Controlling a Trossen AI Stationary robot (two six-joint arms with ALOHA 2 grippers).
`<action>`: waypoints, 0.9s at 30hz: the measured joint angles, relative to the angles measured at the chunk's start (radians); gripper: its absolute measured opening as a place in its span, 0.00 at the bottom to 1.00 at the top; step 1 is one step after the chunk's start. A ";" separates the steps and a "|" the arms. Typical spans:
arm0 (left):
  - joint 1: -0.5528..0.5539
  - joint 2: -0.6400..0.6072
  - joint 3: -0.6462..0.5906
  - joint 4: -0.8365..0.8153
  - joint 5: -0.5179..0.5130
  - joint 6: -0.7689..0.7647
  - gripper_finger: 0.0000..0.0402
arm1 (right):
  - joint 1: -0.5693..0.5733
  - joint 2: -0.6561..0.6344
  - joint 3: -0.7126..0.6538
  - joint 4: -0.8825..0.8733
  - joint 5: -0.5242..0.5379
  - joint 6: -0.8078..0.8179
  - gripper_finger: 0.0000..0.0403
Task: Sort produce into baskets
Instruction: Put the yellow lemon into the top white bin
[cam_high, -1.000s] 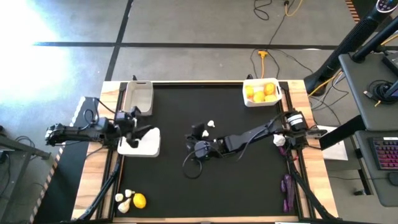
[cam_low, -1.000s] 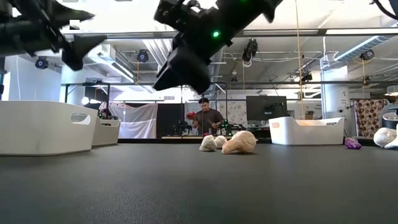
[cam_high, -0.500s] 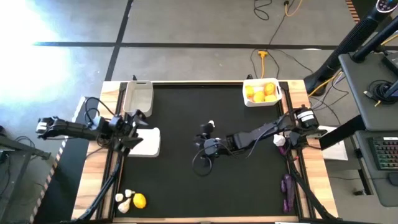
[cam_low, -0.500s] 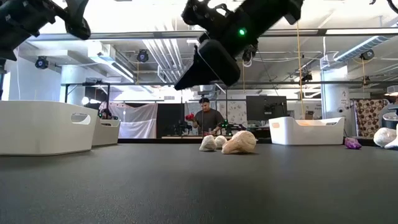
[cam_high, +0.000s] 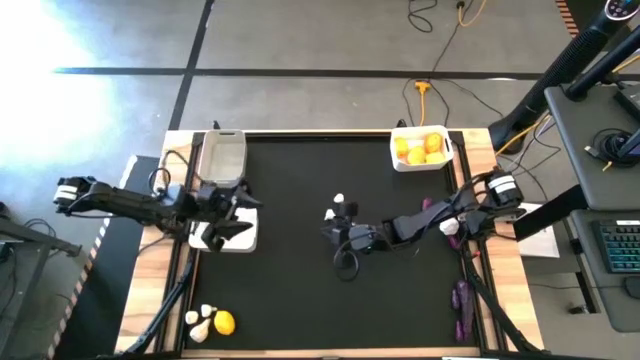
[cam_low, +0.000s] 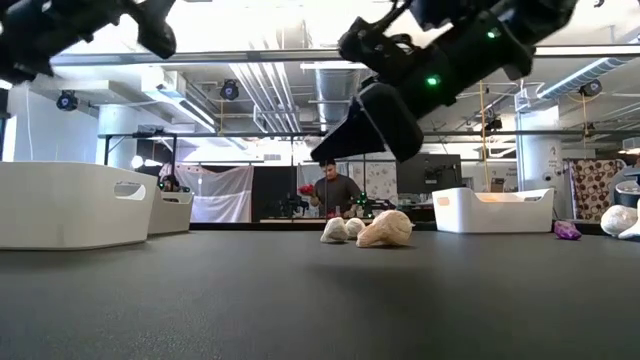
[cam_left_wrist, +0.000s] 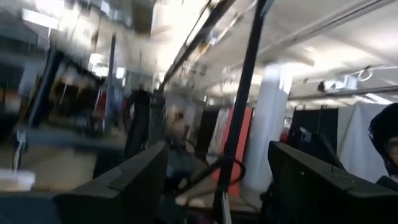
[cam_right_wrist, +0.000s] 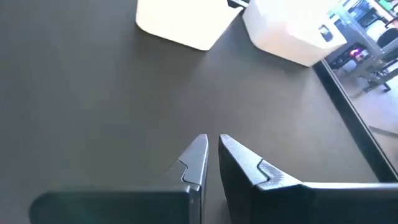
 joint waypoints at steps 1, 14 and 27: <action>0.000 0.001 0.038 -0.088 -0.005 -0.020 0.65 | 0.000 -0.006 -0.017 0.033 0.000 0.000 0.08; -0.081 0.240 0.661 -1.332 -0.263 -0.470 0.65 | 0.000 -0.043 -0.215 0.170 0.000 0.062 0.08; -0.457 0.613 1.190 -2.039 -0.227 -1.126 0.65 | 0.004 -0.052 -0.253 0.199 -0.003 0.187 0.08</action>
